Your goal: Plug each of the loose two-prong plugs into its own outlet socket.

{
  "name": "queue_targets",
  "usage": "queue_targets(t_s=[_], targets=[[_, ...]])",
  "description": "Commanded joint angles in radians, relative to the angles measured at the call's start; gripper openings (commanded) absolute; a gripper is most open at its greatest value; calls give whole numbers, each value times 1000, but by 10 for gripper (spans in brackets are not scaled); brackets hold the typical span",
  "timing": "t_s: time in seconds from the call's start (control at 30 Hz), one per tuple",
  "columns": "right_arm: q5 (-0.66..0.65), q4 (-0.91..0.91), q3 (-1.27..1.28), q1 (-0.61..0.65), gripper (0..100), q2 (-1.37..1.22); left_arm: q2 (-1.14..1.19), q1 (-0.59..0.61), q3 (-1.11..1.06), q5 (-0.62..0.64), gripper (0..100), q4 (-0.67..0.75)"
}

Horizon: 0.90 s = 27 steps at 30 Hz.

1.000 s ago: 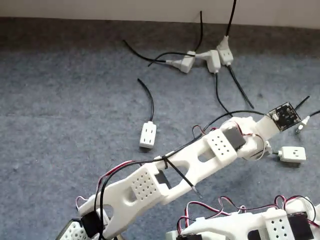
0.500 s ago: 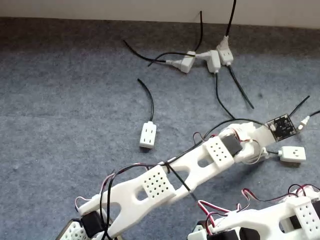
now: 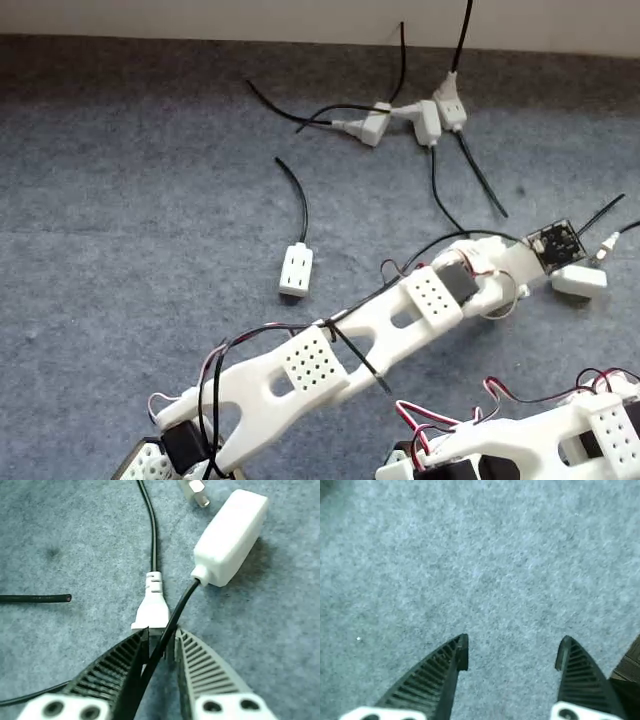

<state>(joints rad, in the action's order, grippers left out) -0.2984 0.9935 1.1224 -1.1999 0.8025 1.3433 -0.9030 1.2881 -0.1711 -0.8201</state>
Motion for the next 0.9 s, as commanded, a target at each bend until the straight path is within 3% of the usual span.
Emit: queue_targets(t_s=[0.0,0.37,0.6,0.87], targets=[[15,-15,-48,12,282,-1,-25,51,44,-2,42,-63],[84,-15,-162,104,282,-13,-44,16,377,0,7,-525],[133,-24,-162,140,282,-13,-51,39,377,0,7,-692],[364,-157,-291,271,284,-171,-163,82,377,2,21,-921]])
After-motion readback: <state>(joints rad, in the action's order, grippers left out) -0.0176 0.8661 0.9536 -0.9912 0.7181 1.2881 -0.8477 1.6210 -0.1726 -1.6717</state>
